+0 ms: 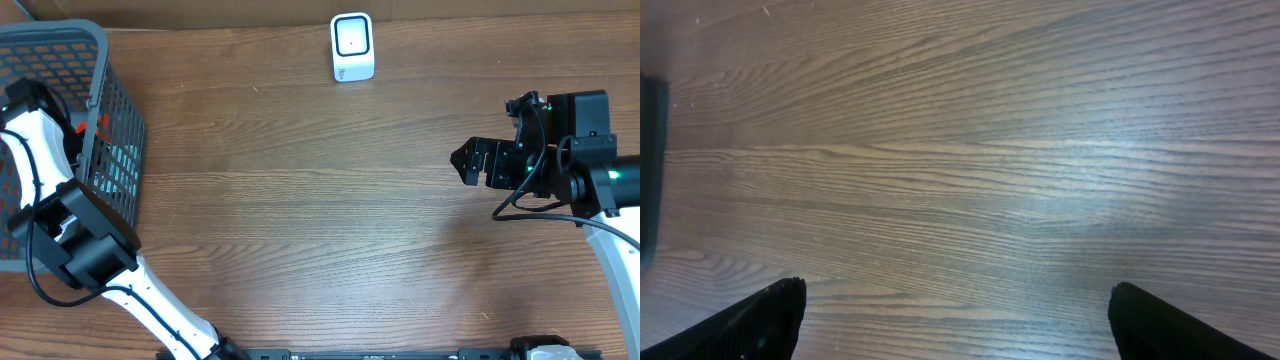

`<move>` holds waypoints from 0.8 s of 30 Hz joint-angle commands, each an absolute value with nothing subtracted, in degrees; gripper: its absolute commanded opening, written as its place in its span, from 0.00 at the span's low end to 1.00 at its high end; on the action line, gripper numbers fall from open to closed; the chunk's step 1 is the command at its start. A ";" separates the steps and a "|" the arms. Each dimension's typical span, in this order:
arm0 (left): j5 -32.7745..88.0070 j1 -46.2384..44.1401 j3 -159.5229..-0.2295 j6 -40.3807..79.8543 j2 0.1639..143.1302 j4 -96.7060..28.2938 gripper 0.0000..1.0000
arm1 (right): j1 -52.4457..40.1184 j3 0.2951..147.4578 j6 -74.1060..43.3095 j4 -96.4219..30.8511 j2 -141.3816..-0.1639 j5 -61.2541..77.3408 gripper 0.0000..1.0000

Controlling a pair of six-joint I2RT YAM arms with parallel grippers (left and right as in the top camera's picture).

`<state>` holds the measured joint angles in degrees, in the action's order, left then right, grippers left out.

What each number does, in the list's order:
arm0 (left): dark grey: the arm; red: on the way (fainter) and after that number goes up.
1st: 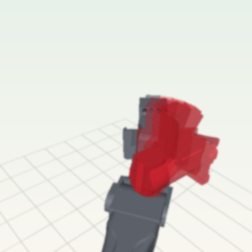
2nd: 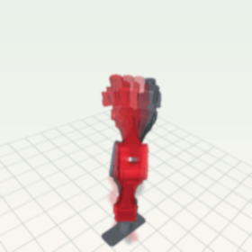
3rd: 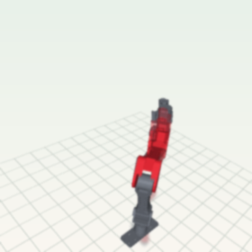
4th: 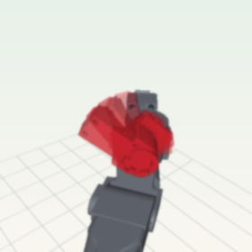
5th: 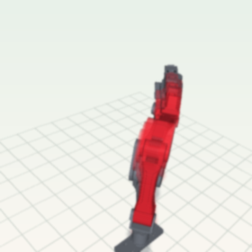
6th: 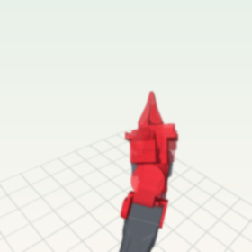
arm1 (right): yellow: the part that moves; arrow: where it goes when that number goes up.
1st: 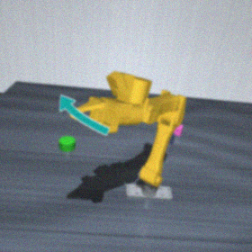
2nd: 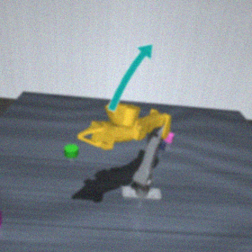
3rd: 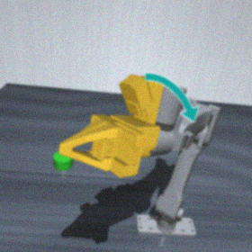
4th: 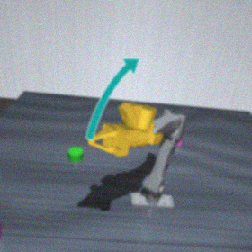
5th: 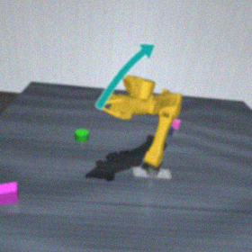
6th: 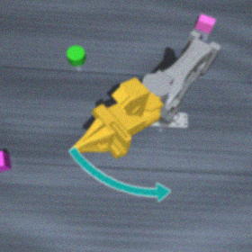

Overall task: Scan the item barcode
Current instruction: 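Reach the left gripper into the grey basket toward the items, then lift a small orange box out and place it on the table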

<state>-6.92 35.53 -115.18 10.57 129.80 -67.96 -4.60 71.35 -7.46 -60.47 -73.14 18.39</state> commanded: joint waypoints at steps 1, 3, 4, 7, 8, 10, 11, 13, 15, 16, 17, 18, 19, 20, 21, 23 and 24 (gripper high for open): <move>-6.61 34.96 -120.01 10.76 126.28 -70.59 0.04 | -4.86 72.69 -7.27 -59.53 -72.90 17.89 1.00; -6.59 34.96 -124.42 10.85 123.24 -72.95 0.04 | -4.86 72.69 -7.27 -59.51 -72.90 17.91 1.00; -6.57 34.96 -126.45 11.16 121.93 -74.04 0.04 | -4.86 72.69 -7.27 -59.51 -72.90 17.91 1.00; -5.50 34.70 -133.82 11.86 116.73 -78.15 0.04 | -4.86 72.69 -7.27 -59.59 -72.90 17.91 1.00; -4.60 34.37 -135.98 11.86 114.74 -79.40 0.04 | -4.86 72.69 -7.27 -59.70 -72.90 17.91 1.00; -1.72 33.23 -138.23 12.01 110.74 -80.51 0.04 | -4.86 72.69 -7.27 -59.90 -72.90 17.89 0.99; -0.05 32.47 -138.30 12.05 108.95 -80.55 0.04 | -4.86 72.69 -7.27 -59.92 -72.90 17.89 1.00; 3.44 29.93 -138.28 12.05 106.21 -81.21 0.05 | -4.86 72.69 -7.27 -59.88 -72.93 17.89 1.00; 5.45 25.78 -138.26 12.03 105.27 -83.74 0.06 | -4.86 72.69 -7.27 -59.68 -72.95 17.89 1.00; 5.61 23.29 -138.04 12.05 105.34 -85.32 0.06 | -4.86 72.69 -7.27 -59.66 -72.95 17.87 1.00; 5.56 20.53 -137.29 12.05 105.71 -86.65 0.06 | -4.86 72.69 -7.25 -59.66 -72.95 17.87 1.00; 5.56 17.93 -136.14 12.08 106.02 -87.24 0.06 | -4.86 72.69 -7.25 -59.66 -72.95 17.87 1.00; 5.58 15.51 -134.58 12.38 106.28 -87.26 0.06 | -4.86 72.69 -7.25 -59.66 -72.95 17.85 1.00; 5.58 12.56 -132.18 13.10 106.56 -86.70 0.07 | -4.86 72.69 -7.25 -59.55 -72.95 17.85 1.00; 5.34 8.54 -128.14 13.34 107.00 -85.08 0.09 | -4.86 72.64 -7.25 -59.22 -73.01 17.85 1.00; 4.03 3.99 -122.26 13.45 107.53 -82.76 0.11 | -4.86 72.60 -7.25 -58.30 -73.23 17.87 1.00; 2.61 1.96 -119.04 13.98 107.61 -81.65 0.12 | -4.86 72.60 -7.25 -57.91 -73.41 17.85 1.00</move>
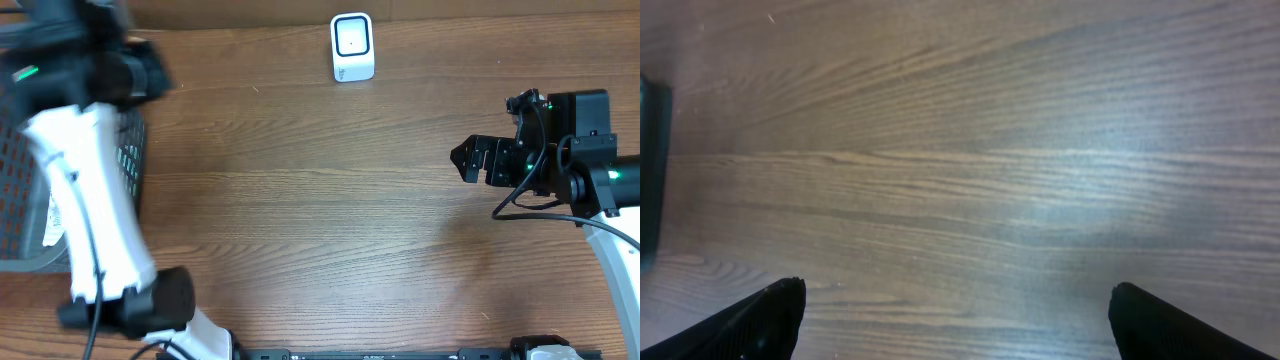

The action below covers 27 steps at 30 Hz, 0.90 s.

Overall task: Scan the item barcode
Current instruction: 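Lift a small orange box out and place it on the table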

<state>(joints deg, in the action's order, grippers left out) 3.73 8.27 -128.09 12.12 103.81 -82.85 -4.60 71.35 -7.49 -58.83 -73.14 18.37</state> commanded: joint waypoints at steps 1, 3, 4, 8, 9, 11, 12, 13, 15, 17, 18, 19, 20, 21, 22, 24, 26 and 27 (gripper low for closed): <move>0.58 -0.27 -114.76 15.18 107.70 -80.01 0.12 | -4.86 72.60 -7.25 -57.65 -73.63 17.87 1.00; -2.28 -3.73 -106.59 17.02 107.70 -76.20 0.13 | -4.86 72.60 -7.25 -57.47 -74.08 17.87 1.00; -2.37 -5.13 -102.61 16.97 107.70 -73.58 0.13 | -4.86 72.60 -7.27 -57.52 -74.35 17.87 1.00; -3.46 -10.13 -87.18 16.19 107.70 -60.36 0.15 | -4.86 72.60 -7.27 -57.54 -75.66 17.87 1.00; -3.86 -11.09 -84.12 15.64 107.70 -57.14 0.16 | -4.86 72.60 -7.27 -57.56 -76.07 17.87 1.00; -3.86 -12.25 -80.47 14.94 107.70 -53.06 0.21 | -4.86 72.60 -7.27 -57.71 -76.64 17.89 1.00; -3.86 -12.53 -79.53 14.94 107.70 -51.88 0.27 | -4.86 72.60 -7.27 -57.80 -76.79 17.87 1.00; -3.84 -12.80 -78.94 14.94 107.70 -50.98 0.42 | -4.86 72.60 -7.27 -57.95 -76.90 17.87 1.00; -3.81 -12.78 -79.02 14.76 107.70 -50.37 0.77 | -4.86 72.60 -7.25 -58.02 -76.90 17.87 1.00; -3.84 -12.64 -80.75 13.58 107.68 -51.05 0.96 | -4.86 72.60 -7.25 -57.98 -76.90 17.87 1.00; -3.92 -12.45 -82.19 12.84 107.66 -52.01 1.00 | -4.86 72.60 -7.25 -57.98 -76.90 17.87 1.00; -4.27 -12.14 -84.66 12.03 107.50 -53.71 1.00 | -4.86 72.60 -7.25 -58.00 -76.90 17.87 1.00; -5.41 -11.64 -88.49 11.66 107.31 -56.40 1.00 | -4.86 72.60 -7.25 -58.00 -76.90 17.87 1.00; -6.59 -11.18 -91.96 11.64 107.09 -58.72 1.00 | -4.86 72.60 -7.25 -58.00 -76.90 17.87 1.00; -7.55 -10.70 -95.37 11.64 106.94 -60.77 1.00 | -4.86 72.60 -7.25 -57.98 -76.90 17.87 1.00; -9.26 -8.34 -108.38 11.84 106.45 -67.99 1.00 | -4.86 72.60 -7.25 -57.98 -76.90 17.87 1.00; -9.21 -5.56 -119.28 11.92 106.32 -73.01 1.00 | -4.86 72.60 -7.25 -58.00 -76.90 17.87 1.00; -9.23 -3.62 -125.60 12.49 106.32 -75.79 1.00 | -4.86 72.60 -7.25 -58.04 -76.90 17.87 1.00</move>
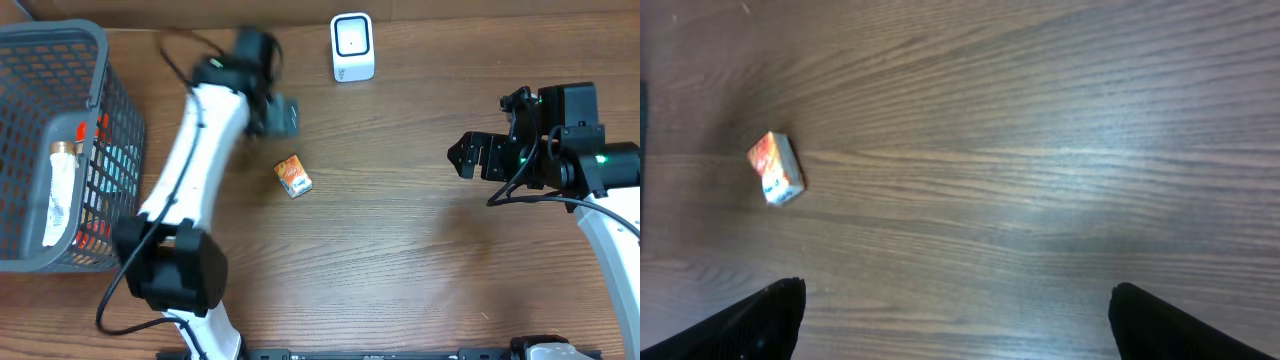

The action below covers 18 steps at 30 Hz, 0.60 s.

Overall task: Scan the item barcode
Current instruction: 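Lift a small orange box out and place it on the table, then reach the left gripper back into the basket and grasp the spaghetti pack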

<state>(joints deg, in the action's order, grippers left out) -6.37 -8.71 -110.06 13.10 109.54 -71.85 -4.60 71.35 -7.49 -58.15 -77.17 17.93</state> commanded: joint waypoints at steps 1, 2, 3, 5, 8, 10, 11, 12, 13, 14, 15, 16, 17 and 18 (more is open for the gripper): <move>-9.21 -1.69 -130.67 12.93 106.32 -77.95 1.00 | -4.86 72.60 -7.25 -58.19 -76.90 17.87 1.00; -9.21 0.82 -135.87 13.52 106.32 -80.09 1.00 | -4.86 72.60 -7.27 -58.30 -76.90 17.89 1.00; -9.19 3.44 -140.03 13.65 106.32 -81.76 1.00 | -4.86 72.60 -7.25 -58.50 -76.90 17.87 1.00; -9.28 13.43 -147.72 14.09 106.28 -85.97 0.95 | -4.86 72.60 -7.25 -58.87 -76.90 17.87 1.00; -9.43 22.33 -147.13 16.21 106.61 -88.47 0.94 | -4.86 72.60 -7.25 -58.87 -76.90 17.87 1.00; -9.39 27.51 -144.53 16.97 107.22 -88.88 0.94 | -4.86 72.60 -7.25 -58.85 -76.90 17.87 0.99; -9.15 29.34 -142.76 16.97 107.46 -88.42 0.95 | -4.86 72.60 -7.25 -58.87 -76.90 17.87 1.00; -9.06 31.22 -140.22 16.95 107.55 -87.46 0.95 | -4.86 72.60 -7.25 -58.89 -76.90 17.87 1.00; -9.02 32.60 -137.23 16.67 107.59 -85.84 0.95 | -4.86 72.60 -7.25 -59.00 -76.90 17.87 1.00; -9.02 33.58 -134.41 15.88 107.59 -84.01 0.95 | -4.86 72.60 -7.25 -59.11 -76.90 17.87 0.99; -9.02 34.50 -131.68 14.81 107.59 -82.19 0.94 | -4.86 72.60 -7.25 -59.27 -76.90 17.85 1.00; -8.97 35.33 -128.44 13.61 107.59 -80.16 0.94 | -4.86 72.60 -7.25 -59.33 -76.90 17.85 1.00; -8.97 35.79 -125.78 12.69 107.59 -78.56 0.94 | -4.86 72.60 -7.25 -59.35 -76.90 17.85 1.00; -8.97 36.21 -122.89 11.42 107.59 -76.93 0.94 | -4.86 72.60 -7.25 -59.31 -76.90 17.85 1.00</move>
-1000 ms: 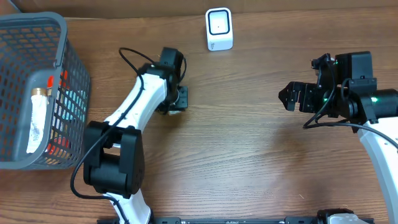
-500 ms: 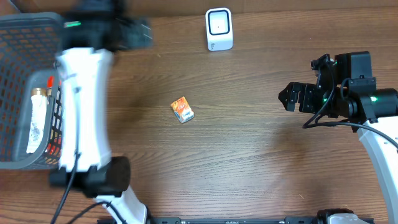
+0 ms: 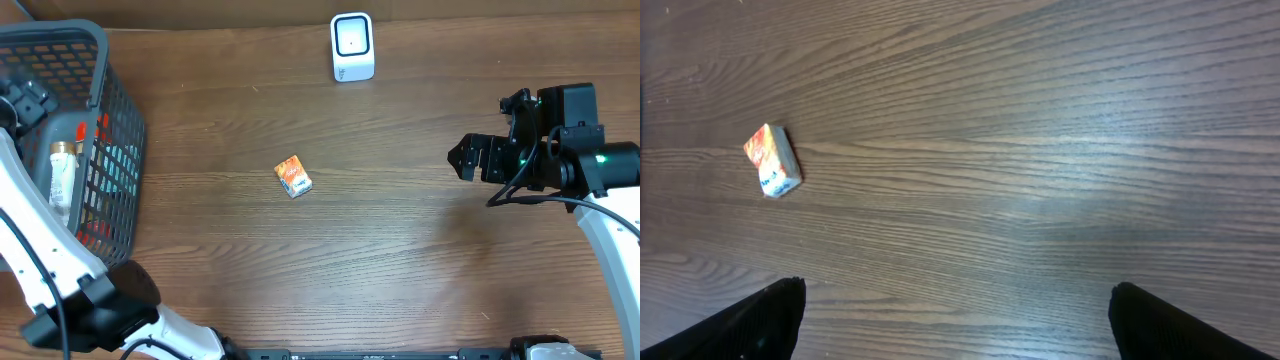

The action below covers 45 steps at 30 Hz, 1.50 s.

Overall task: Scan the item barcode
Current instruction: 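Reach the left gripper back into the basket and grasp the spaghetti pack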

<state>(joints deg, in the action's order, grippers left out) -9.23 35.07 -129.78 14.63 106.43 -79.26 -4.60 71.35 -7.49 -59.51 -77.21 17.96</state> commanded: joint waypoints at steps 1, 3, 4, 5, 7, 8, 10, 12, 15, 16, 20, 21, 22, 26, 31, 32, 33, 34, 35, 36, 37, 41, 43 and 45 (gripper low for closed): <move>-8.99 36.49 -120.09 10.11 107.59 -75.35 0.93 | -4.86 72.60 -7.25 -59.27 -76.90 17.85 1.00; -8.99 36.91 -114.80 8.51 107.59 -71.81 0.93 | -4.86 72.60 -7.25 -59.22 -76.93 17.85 1.00; -8.95 37.19 -112.42 7.73 107.59 -69.87 0.93 | -4.86 72.60 -7.25 -59.20 -76.93 17.85 1.00; -8.95 37.36 -109.75 6.31 107.59 -67.44 0.92 | -4.86 72.60 -7.25 -59.09 -76.93 17.87 1.00; -8.99 37.69 -104.79 2.28 107.59 -62.39 0.93 | -4.86 72.60 -7.22 -59.05 -76.93 17.85 1.00; -8.99 37.89 -102.87 0.69 107.59 -60.31 0.92 | -4.86 72.60 -7.22 -59.05 -76.93 17.82 1.00; -8.97 38.26 -99.33 -2.55 107.59 -56.36 0.92 | -4.86 72.60 -7.22 -59.05 -76.95 17.82 1.00; -8.97 38.39 -96.49 -4.38 107.59 -53.56 0.89 | -4.86 72.60 -7.22 -59.07 -76.97 17.85 1.00; -8.99 38.39 -92.97 -6.13 107.61 -49.95 0.79 | -4.86 72.60 -7.25 -59.07 -76.97 17.87 1.00; -8.99 38.39 -91.85 -6.90 107.61 -48.75 0.77 | -4.86 72.60 -7.25 -59.09 -76.97 17.87 1.00; -9.13 38.65 -88.49 -8.82 107.85 -44.80 0.79 | -4.86 72.60 -7.25 -59.11 -76.97 17.87 1.00; -9.15 38.76 -88.12 -8.84 108.03 -44.16 0.80 | -4.86 72.60 -7.27 -59.11 -76.97 17.87 0.99; -9.15 38.92 -87.88 -8.86 108.33 -43.64 0.80 | -4.86 72.60 -7.25 -59.11 -76.97 17.87 1.00; -8.95 39.79 -87.44 -8.84 110.63 -42.59 0.81 | -4.86 72.60 -7.29 -59.07 -76.97 17.87 0.99; -7.42 39.79 -87.44 -10.28 114.93 -43.24 0.80 | -4.86 72.60 -7.29 -59.07 -76.97 17.87 1.00; -7.44 39.75 -87.44 -10.28 115.77 -43.31 0.80 | -4.86 72.60 -7.29 -59.07 -76.97 17.87 1.00; -7.42 39.72 -87.44 -10.28 116.36 -43.40 0.79 | -4.86 72.60 -7.44 -59.07 -76.97 17.87 1.00; -7.46 39.75 -87.44 -10.28 117.03 -43.46 0.78 | -4.86 72.60 -7.46 -59.07 -76.97 17.87 0.99; -7.49 39.75 -87.44 -10.28 117.58 -43.46 0.77 | -4.86 72.60 -7.46 -59.09 -76.97 17.87 1.00; -7.46 39.75 -87.44 -10.28 117.95 -43.46 0.76 | -4.86 72.60 -7.46 -59.09 -76.97 17.87 1.00; -7.53 39.75 -87.44 -10.28 118.34 -43.40 0.75 | -4.86 72.60 -7.46 -59.09 -76.97 17.87 1.00; -8.12 40.05 -87.39 -10.31 119.87 -43.35 0.69 | -4.86 72.60 -7.49 -59.07 -76.97 17.89 1.00; -8.16 40.23 -87.35 -10.31 121.40 -43.86 0.68 | -4.86 72.60 -7.49 -59.05 -76.97 17.87 1.00; -9.32 40.21 -87.35 -10.28 123.11 -44.73 0.63 | -4.86 72.60 -7.49 -59.05 -76.97 17.87 1.00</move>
